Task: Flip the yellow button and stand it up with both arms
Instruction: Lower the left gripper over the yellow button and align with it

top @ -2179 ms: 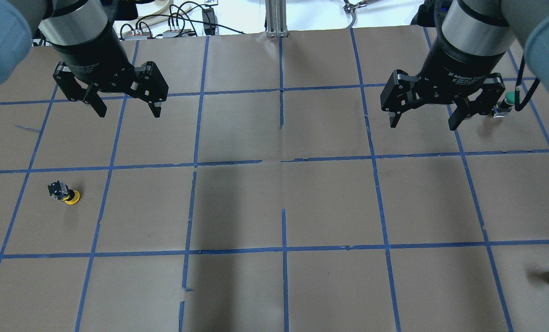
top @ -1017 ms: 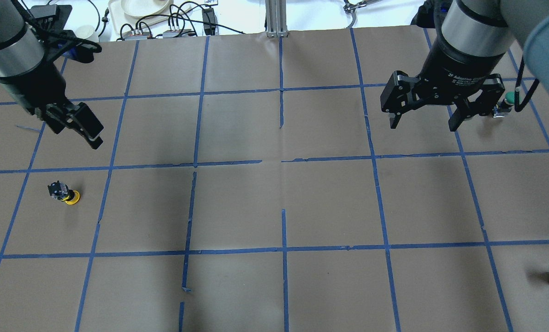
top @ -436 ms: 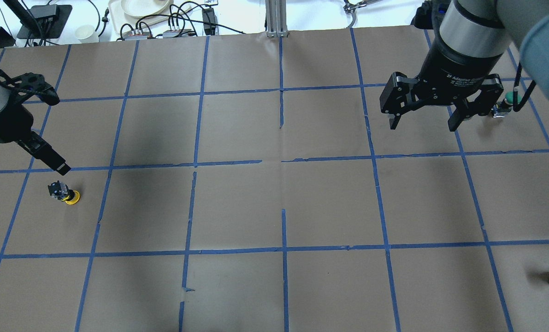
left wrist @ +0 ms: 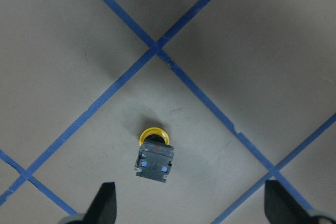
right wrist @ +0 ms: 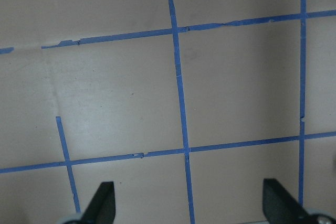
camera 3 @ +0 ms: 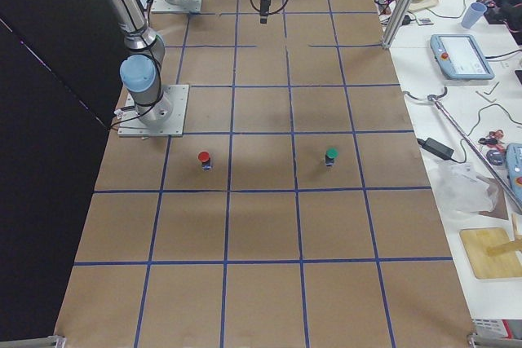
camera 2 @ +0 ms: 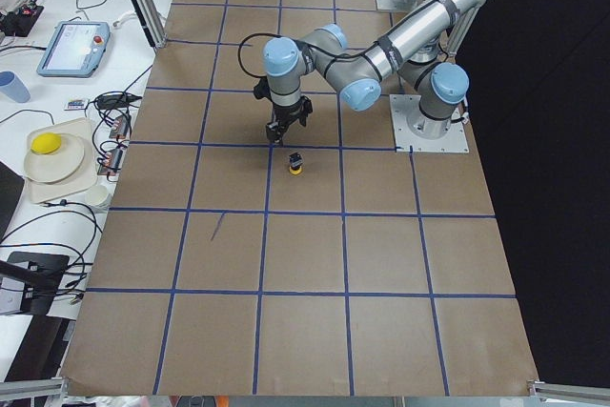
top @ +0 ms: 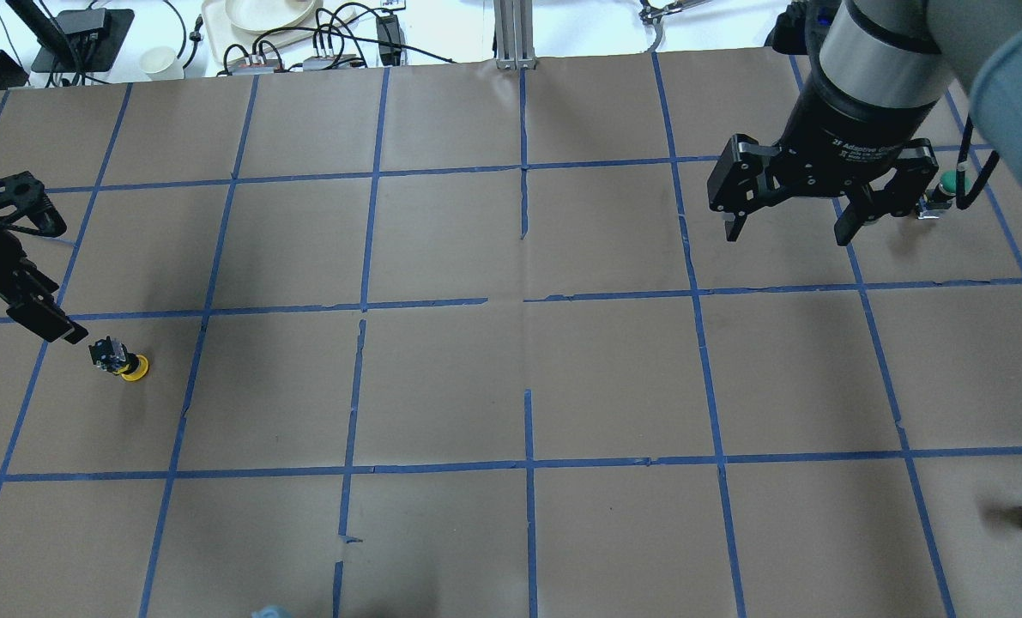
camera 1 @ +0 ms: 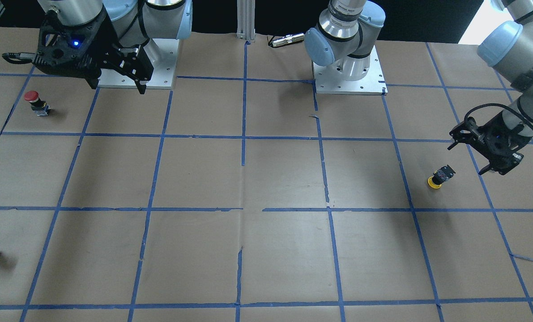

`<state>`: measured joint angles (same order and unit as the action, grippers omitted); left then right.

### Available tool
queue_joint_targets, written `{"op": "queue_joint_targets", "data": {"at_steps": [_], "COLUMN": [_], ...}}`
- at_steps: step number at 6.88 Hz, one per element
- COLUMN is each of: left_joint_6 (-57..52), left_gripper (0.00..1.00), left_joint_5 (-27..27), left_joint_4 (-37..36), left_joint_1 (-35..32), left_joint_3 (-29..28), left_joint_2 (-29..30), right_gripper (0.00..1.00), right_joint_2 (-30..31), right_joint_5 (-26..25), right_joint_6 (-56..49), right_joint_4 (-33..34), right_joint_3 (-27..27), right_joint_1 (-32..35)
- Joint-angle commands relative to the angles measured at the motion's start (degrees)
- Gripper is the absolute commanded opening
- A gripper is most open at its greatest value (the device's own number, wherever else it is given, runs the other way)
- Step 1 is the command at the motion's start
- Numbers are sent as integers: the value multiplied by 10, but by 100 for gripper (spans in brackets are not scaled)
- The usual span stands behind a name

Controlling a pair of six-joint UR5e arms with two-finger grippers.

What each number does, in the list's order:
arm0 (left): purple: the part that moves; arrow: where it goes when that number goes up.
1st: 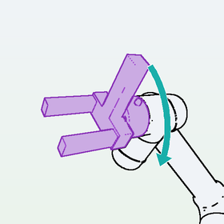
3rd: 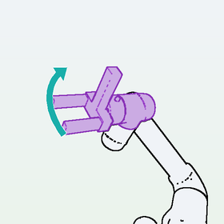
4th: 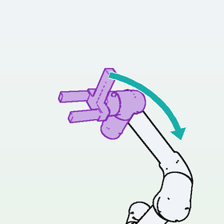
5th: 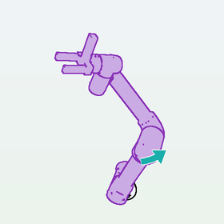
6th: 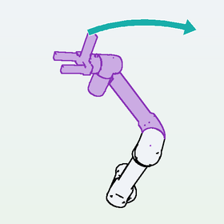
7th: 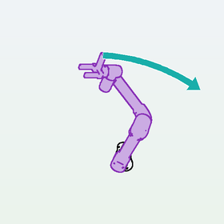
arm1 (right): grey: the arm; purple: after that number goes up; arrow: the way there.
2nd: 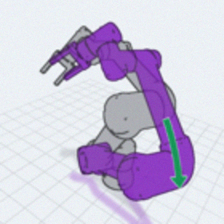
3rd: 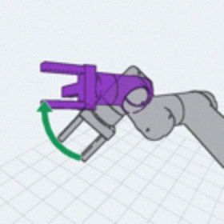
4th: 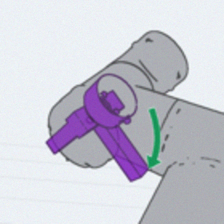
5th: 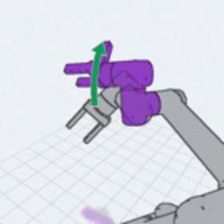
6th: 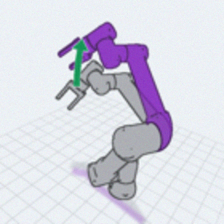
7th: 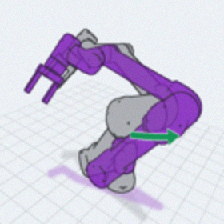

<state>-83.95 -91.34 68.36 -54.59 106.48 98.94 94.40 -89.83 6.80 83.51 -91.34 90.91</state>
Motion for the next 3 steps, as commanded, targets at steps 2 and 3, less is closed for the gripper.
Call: {"op": "queue_joint_targets", "data": {"at_steps": [2,3], "left_joint_6": [-20,-13], "left_gripper": [100,100], "left_joint_5": [1,-5], "left_joint_4": [-80,-82], "left_joint_1": [8,7], "left_joint_3": [49,66], "left_joint_2": [28,24], "right_gripper": [100,100], "right_joint_2": [1,1], "right_joint_5": [1,3], "right_joint_6": [3,7], "right_joint_4": [-8,-25], "right_joint_3": [-1,-1], "right_joint_1": [-1,-4]}}
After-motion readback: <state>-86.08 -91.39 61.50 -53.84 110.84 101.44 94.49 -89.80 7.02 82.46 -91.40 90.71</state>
